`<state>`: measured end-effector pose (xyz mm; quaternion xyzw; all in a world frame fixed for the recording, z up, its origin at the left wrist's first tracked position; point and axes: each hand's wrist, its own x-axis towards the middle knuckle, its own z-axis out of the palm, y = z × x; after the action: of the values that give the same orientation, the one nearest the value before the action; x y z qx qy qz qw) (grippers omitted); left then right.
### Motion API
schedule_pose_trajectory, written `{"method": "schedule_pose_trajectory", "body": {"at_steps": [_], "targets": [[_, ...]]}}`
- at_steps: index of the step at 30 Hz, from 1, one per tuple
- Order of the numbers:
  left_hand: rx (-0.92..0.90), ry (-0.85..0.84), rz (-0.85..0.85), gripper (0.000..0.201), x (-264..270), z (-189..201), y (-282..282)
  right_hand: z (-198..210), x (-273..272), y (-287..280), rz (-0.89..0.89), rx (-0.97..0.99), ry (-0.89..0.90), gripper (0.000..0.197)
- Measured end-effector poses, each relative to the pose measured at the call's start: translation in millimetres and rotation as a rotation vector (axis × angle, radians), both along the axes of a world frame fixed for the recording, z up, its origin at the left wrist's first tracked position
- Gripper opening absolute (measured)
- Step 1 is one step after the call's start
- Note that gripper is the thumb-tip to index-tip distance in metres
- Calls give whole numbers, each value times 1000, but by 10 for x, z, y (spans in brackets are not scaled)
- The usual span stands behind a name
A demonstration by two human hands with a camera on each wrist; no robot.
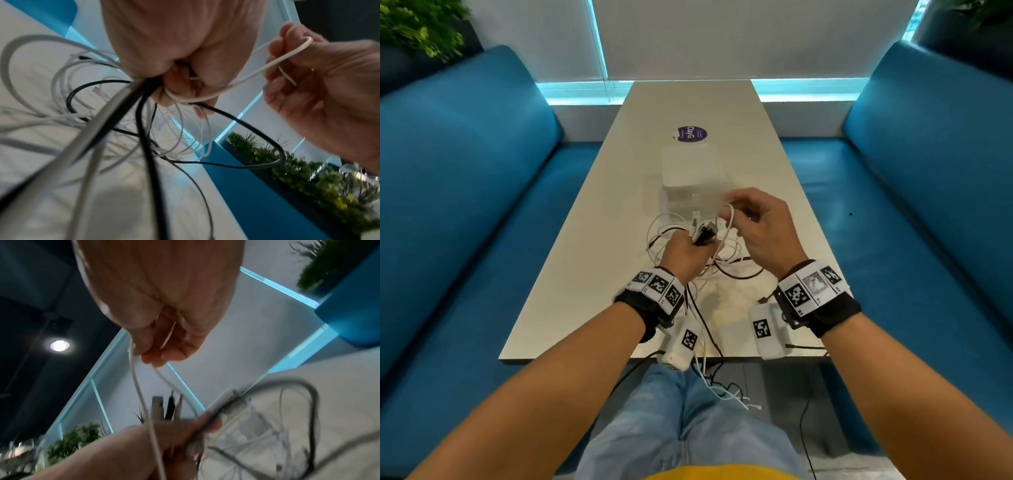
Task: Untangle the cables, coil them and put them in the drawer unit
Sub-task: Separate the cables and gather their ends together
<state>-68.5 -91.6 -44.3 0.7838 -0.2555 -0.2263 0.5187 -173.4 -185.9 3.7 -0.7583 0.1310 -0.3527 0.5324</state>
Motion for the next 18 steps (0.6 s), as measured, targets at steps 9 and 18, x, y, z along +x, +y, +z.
{"method": "schedule_pose_trajectory", "body": {"at_steps": [9, 18], "targets": [[-363, 310, 18, 12, 49, 334, 139, -617, -66, 7, 140, -258, 799, 32], [-461, 369, 25, 11, 331, 532, 341, -538, -40, -179, -56, -367, 856, 38]]}}
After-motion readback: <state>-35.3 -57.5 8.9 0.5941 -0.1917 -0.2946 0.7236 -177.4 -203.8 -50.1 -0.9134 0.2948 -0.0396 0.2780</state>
